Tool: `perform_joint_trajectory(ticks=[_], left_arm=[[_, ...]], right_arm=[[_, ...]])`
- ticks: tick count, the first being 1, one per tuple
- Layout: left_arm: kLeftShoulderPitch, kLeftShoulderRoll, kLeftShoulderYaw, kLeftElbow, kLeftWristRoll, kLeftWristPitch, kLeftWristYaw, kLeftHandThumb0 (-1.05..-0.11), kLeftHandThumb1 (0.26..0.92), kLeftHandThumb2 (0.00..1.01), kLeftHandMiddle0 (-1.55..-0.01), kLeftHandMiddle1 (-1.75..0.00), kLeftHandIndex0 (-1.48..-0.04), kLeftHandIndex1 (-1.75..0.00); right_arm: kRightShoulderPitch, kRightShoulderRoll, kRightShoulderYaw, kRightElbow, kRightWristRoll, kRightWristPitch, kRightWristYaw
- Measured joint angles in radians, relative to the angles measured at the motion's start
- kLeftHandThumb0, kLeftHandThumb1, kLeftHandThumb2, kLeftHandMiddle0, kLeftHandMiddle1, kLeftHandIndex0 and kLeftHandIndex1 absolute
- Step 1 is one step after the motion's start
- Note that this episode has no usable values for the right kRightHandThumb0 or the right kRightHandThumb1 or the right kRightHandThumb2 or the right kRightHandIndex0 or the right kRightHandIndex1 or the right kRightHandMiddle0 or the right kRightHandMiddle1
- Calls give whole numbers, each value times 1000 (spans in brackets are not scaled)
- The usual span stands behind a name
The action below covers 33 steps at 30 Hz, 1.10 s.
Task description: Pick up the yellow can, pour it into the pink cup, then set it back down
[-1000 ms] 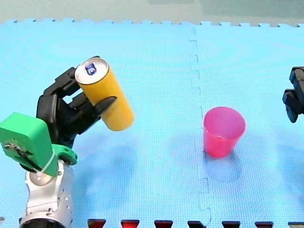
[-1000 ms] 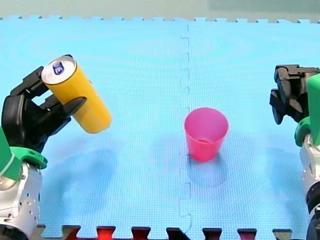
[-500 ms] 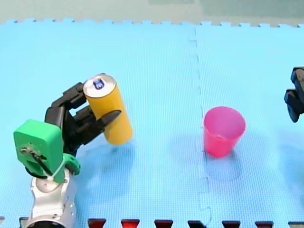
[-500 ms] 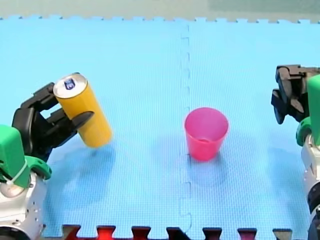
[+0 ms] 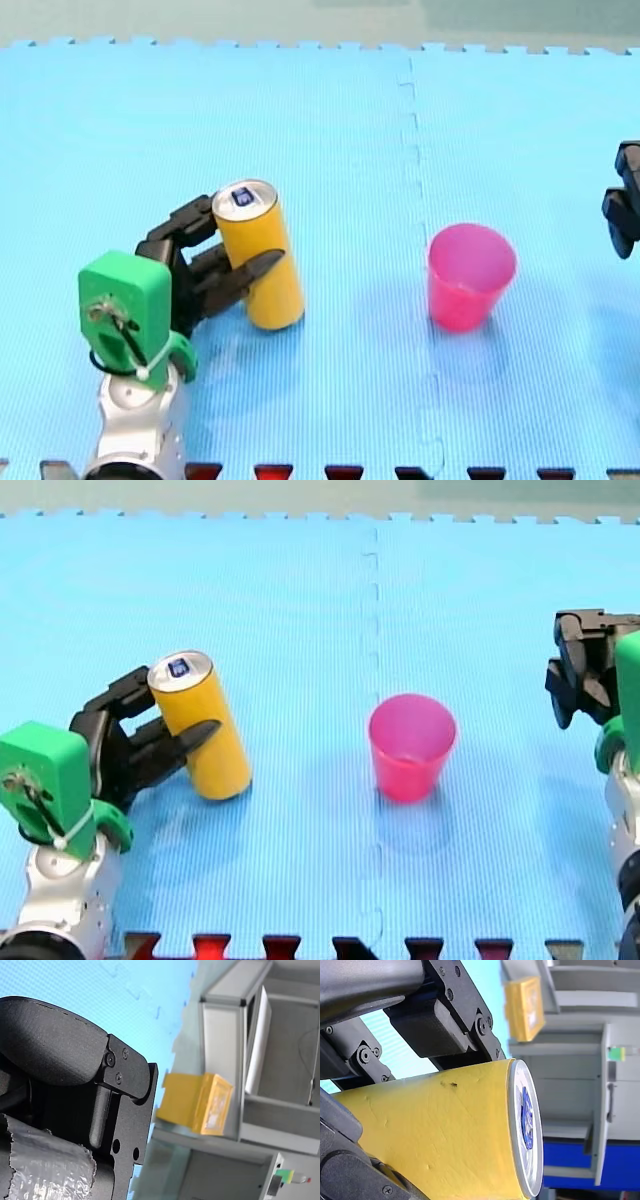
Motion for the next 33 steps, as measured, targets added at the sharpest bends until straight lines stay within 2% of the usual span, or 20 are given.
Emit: perform_joint_trajectory(ticks=[6, 23, 26, 33], left_arm=[[-17, -2, 7, 33, 2, -7, 2, -372, 778, 0, -1334, -2, -1230, -2], [-19, -8, 3, 45, 12, -19, 13, -375, 773, 0, -1338, -1, -1230, 0], [-12, -12, 1, 53, 16, -55, 3, -372, 774, 0, -1340, -2, -1229, 0], [19, -17, -16, 84, 49, -194, -30, -370, 775, 1, -1340, -3, -1227, 0]], right_arm=[[0, -1, -1, 0, 0, 0, 1], [2, -4, 1, 0, -4, -8, -5], [3, -4, 0, 0, -4, -10, -5], [3, -4, 0, 1, -4, -11, -5]])
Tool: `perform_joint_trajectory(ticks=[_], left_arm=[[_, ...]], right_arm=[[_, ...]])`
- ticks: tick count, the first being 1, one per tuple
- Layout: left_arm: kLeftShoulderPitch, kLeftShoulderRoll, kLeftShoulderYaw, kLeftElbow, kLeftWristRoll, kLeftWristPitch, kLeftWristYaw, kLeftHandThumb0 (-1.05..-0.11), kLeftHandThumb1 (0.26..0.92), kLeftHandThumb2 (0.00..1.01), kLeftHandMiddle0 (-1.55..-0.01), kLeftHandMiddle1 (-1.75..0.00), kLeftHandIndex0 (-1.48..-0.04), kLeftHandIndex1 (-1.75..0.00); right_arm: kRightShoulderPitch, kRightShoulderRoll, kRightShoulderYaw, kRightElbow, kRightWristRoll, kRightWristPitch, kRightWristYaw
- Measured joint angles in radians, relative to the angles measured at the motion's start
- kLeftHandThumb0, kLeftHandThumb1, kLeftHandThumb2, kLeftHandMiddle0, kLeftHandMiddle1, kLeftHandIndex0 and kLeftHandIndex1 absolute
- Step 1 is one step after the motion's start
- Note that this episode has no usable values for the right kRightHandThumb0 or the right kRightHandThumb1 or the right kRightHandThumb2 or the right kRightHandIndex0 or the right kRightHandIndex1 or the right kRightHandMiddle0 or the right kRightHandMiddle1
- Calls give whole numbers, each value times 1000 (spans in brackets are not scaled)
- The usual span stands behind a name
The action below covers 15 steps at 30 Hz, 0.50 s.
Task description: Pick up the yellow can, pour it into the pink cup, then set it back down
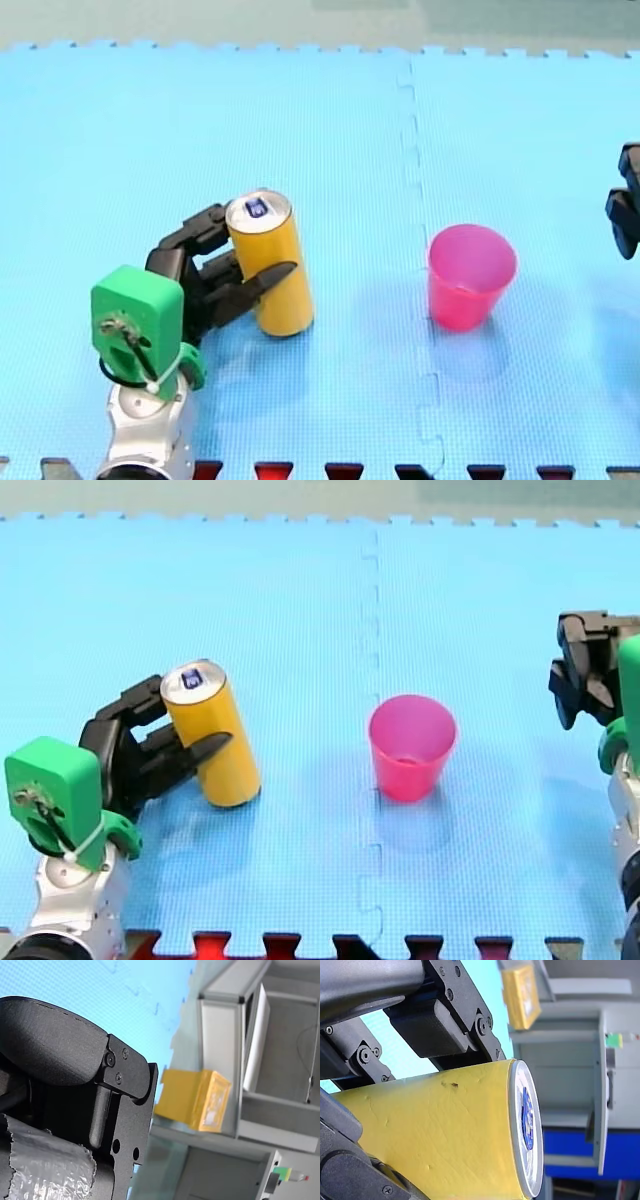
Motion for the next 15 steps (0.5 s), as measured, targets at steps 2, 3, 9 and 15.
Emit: perform_joint_trajectory(ticks=[2, 3, 9, 15], left_arm=[[13, 0, -14, 7, 32, -48, 16, -372, 778, 2, -1342, -4, -1226, 0], [19, 1, -23, 11, 56, -77, 35, -373, 779, 2, -1342, -3, -1226, 0], [32, 10, -65, 35, 157, -173, 154, -381, 786, 3, -1364, -14, -1222, 0], [32, 11, -77, 45, 169, -192, 180, -389, 792, 3, -1382, -22, -1218, 0]], right_arm=[[0, 1, 0, 0, 0, 0, 0], [0, 1, 0, 0, 0, 0, 0], [0, 0, 0, 0, 0, 0, -4], [0, 0, -1, 1, 1, 2, -1]])
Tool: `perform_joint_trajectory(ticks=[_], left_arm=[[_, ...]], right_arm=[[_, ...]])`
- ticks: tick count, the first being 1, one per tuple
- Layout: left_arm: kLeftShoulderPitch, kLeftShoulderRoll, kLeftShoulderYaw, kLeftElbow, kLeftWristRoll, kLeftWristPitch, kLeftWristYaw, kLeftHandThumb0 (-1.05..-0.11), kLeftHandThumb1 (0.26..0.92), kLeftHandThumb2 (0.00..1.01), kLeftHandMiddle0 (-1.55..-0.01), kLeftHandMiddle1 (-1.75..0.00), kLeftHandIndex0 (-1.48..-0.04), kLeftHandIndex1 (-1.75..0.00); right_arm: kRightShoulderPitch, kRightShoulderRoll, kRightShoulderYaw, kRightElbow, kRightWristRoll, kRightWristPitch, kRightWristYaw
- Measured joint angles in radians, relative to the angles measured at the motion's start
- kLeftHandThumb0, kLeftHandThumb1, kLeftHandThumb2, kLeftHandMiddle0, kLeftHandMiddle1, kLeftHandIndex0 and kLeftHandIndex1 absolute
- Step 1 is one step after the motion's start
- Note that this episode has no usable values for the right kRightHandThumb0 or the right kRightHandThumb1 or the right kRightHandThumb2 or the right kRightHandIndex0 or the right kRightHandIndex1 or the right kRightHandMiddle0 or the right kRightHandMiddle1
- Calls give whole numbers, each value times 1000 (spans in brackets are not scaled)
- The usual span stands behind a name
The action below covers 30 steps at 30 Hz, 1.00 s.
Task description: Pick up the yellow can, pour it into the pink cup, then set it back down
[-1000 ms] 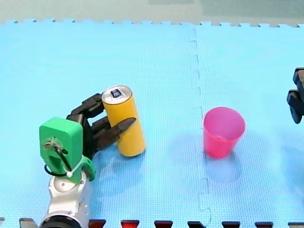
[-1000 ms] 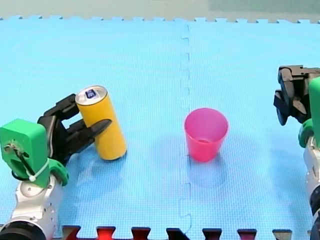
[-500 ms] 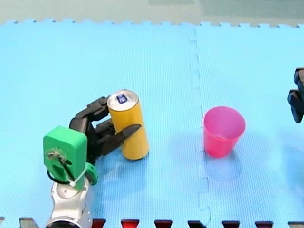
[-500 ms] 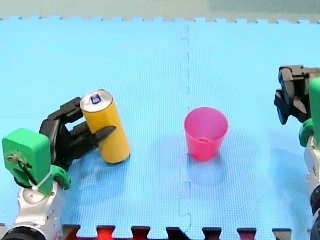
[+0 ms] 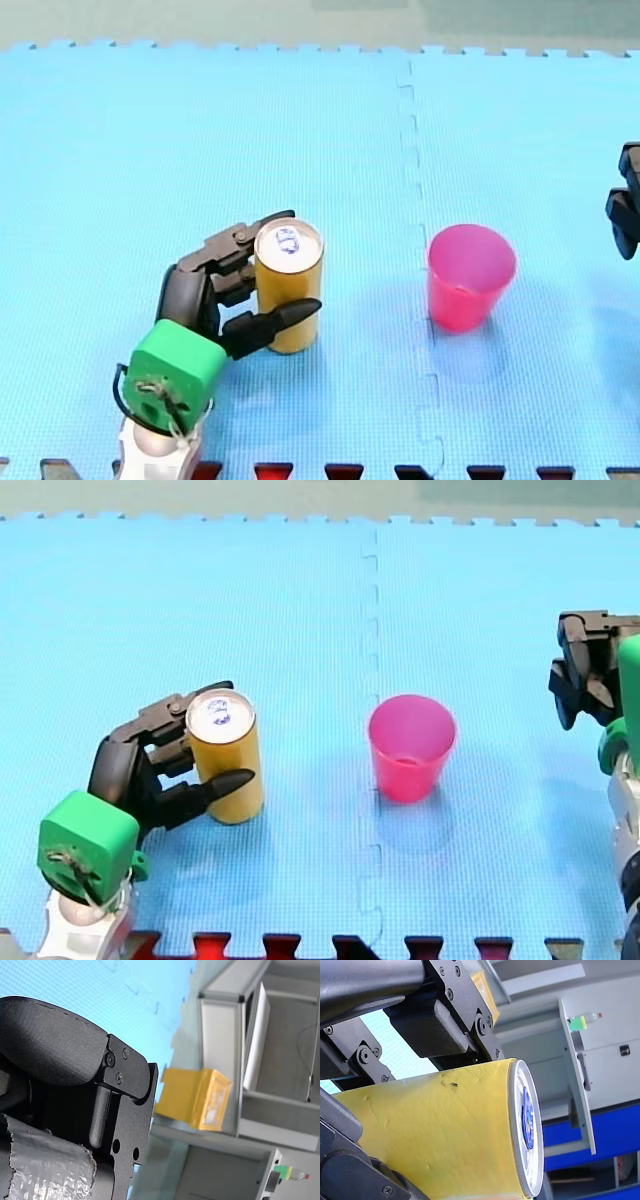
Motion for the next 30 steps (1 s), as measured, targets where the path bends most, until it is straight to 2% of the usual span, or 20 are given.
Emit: perform_joint_trajectory(ticks=[7, 10, 11, 13, 14, 15, 16, 17, 19, 20, 23, 30], left_arm=[[0, 1, -8, 5, 2, -7, 10, -397, 797, 3, -1407, -40, -1216, 0], [0, 5, -20, 6, 24, -12, 36, -395, 797, 1, -1355, -14, -1184, 0], [0, 8, -28, 5, 39, -13, 52, -417, 778, 0, -1241, -5, -1039, 1], [0, 17, -48, 3, 82, -16, 105, -476, 763, 1, -1107, -1, -949, 0], [0, 22, -57, 2, 102, -15, 129, -512, 756, 0, -984, 0, -886, 0], [0, 27, -69, 1, 125, -11, 164, -528, 750, 0, -924, 0, -854, 0], [0, 30, -73, 2, 134, -3, 179, -551, 737, 0, -807, 0, -763, 0], [-3, 30, -74, 5, 130, 13, 180, -662, 735, 2, -595, 0, -541, 1], [-8, 30, -74, 14, 112, 51, 149, -808, 744, 6, -390, 0, -338, 0], [-8, 32, -76, 18, 110, 65, 135, -914, 764, 12, -285, 0, -235, 0], [-11, 44, -91, 20, 116, 103, 102, -1026, 785, 12, -200, 0, -150, 0], [-18, 55, -98, 8, 95, 166, 45, -1048, 754, 0, -169, 0, -140, -4]], right_arm=[[0, 0, -3, 0, 4, 0, 4], [0, 0, -3, 0, 4, 0, 4], [0, 0, -3, 0, 4, 0, 4], [0, 0, -3, 0, 3, 0, 4], [0, 0, -3, 0, 3, 0, 4], [0, 0, -2, 0, 3, 0, 4], [0, 0, -2, 0, 3, 0, 4], [-1, 0, -2, 0, 2, 0, 4], [-1, 0, -1, -1, 2, 0, 3], [-1, -1, -1, -1, 2, 0, 3], [-2, 0, 0, -1, 1, 0, 2], [-3, 0, 2, -1, -1, 0, -2]])
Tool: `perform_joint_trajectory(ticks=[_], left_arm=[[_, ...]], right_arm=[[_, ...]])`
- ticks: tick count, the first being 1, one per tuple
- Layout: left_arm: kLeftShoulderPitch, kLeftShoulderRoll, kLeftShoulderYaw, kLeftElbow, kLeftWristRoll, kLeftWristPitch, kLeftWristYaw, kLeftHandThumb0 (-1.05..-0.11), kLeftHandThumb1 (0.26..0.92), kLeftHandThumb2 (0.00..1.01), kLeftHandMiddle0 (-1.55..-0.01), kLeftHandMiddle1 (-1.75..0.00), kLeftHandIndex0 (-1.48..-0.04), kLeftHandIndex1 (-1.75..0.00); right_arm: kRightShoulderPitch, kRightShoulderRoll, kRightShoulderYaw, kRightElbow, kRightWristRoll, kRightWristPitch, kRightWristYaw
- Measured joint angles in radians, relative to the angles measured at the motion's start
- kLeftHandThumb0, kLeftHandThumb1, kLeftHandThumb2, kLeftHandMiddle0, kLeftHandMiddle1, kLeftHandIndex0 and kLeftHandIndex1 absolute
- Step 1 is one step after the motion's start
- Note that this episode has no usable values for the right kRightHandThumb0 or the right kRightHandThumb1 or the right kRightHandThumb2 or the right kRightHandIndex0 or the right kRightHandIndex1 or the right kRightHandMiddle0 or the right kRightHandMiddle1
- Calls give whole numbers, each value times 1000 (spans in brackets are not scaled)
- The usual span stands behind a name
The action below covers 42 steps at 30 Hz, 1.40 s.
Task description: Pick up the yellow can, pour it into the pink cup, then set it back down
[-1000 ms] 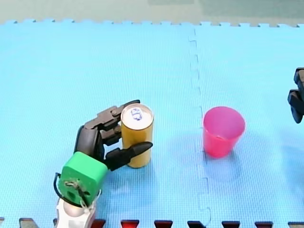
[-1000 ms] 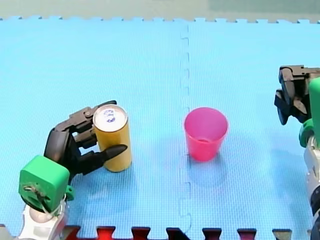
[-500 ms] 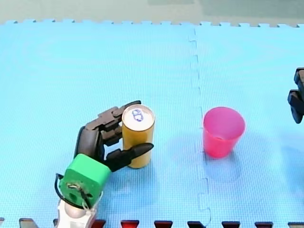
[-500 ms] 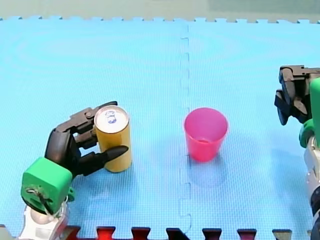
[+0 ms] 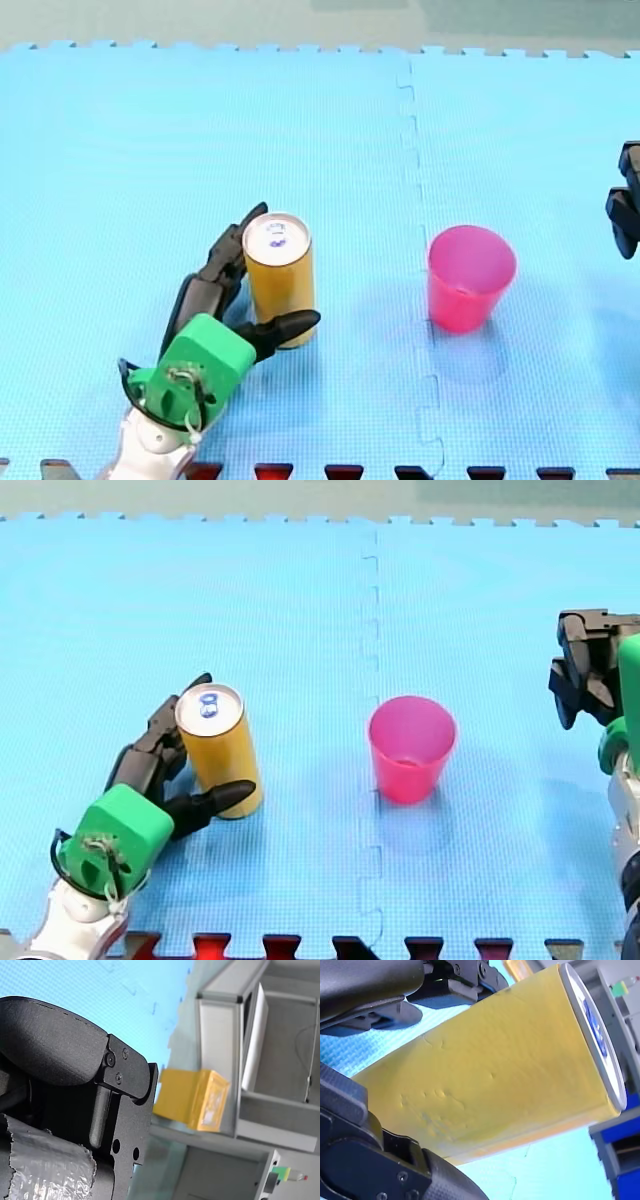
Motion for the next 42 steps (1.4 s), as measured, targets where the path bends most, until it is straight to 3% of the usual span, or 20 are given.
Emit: perform_joint_trajectory(ticks=[16, 27, 42], left_arm=[[-2, -1, 12, -42, -62, 84, -105, -1048, 806, 19, -124, 0, -129, 0], [0, 3, 18, -52, -79, 85, -132, -1048, 850, 26, -156, -15, -130, -2], [44, 36, 111, -135, -273, 44, -425, -1048, 882, 21, -190, -23, -145, -7]], right_arm=[[0, -1, 5, 0, -5, 0, -12], [0, 0, 5, 0, -4, 0, -12], [0, 2, 4, 0, -2, 0, -14]])
